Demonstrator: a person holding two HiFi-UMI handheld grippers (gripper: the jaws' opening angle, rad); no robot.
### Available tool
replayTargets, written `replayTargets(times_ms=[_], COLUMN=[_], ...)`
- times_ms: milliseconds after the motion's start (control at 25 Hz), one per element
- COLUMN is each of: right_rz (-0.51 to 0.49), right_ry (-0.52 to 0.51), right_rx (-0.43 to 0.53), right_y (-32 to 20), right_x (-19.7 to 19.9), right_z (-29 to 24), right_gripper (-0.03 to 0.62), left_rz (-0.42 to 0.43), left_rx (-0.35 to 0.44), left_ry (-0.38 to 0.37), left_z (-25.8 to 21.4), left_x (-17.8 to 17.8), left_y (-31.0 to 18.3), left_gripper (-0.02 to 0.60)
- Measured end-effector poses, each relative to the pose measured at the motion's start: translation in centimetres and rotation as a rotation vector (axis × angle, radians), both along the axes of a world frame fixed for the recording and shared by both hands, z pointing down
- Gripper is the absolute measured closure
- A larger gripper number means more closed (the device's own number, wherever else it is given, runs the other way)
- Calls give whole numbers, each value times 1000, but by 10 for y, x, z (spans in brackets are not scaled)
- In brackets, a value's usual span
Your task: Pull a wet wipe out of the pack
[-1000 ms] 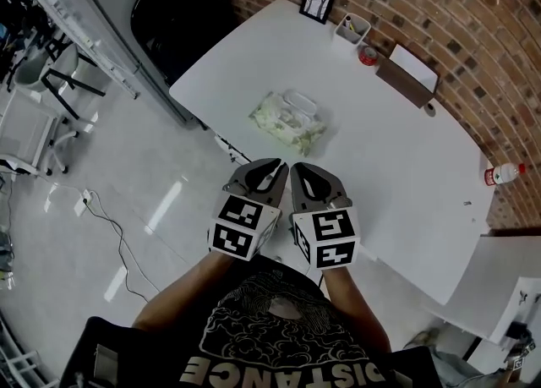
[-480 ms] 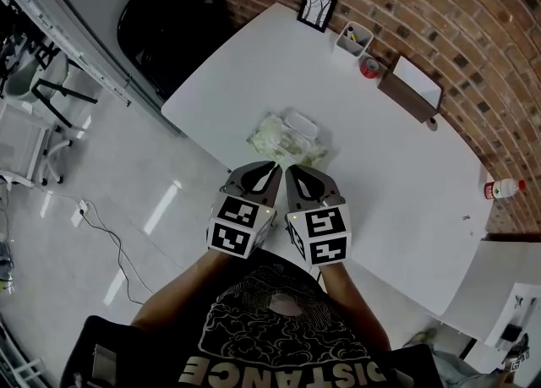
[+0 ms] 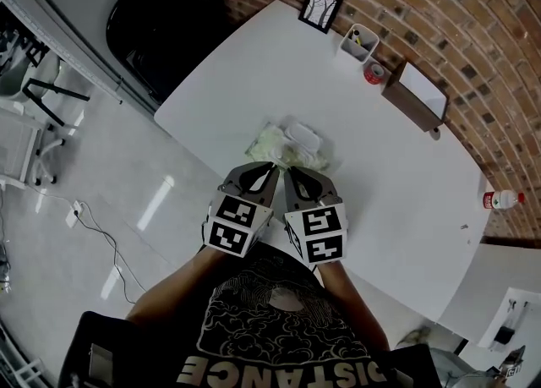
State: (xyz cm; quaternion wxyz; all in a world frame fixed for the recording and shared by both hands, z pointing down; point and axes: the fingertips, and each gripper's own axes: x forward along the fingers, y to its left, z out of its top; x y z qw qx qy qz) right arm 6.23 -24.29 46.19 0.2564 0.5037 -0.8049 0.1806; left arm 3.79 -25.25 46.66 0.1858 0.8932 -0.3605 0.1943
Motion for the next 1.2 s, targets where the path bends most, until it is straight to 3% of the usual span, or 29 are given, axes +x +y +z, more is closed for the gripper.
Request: replayTargets(times_ms=[880,1200], right_rz=[-30,-20], right_ry=[27,-30], right_rx=[-82,-114], right_y=[-35,-41], right_x=[-1,0], right_z=[35,39], right_gripper=[562,539], left_rz=[-8,-5], left_rx=[-21,-23], left_ry=[-22,-28], left_z=[15,18], left_x=[-10,-10], left_y=[-38,-41], left_gripper=[549,549])
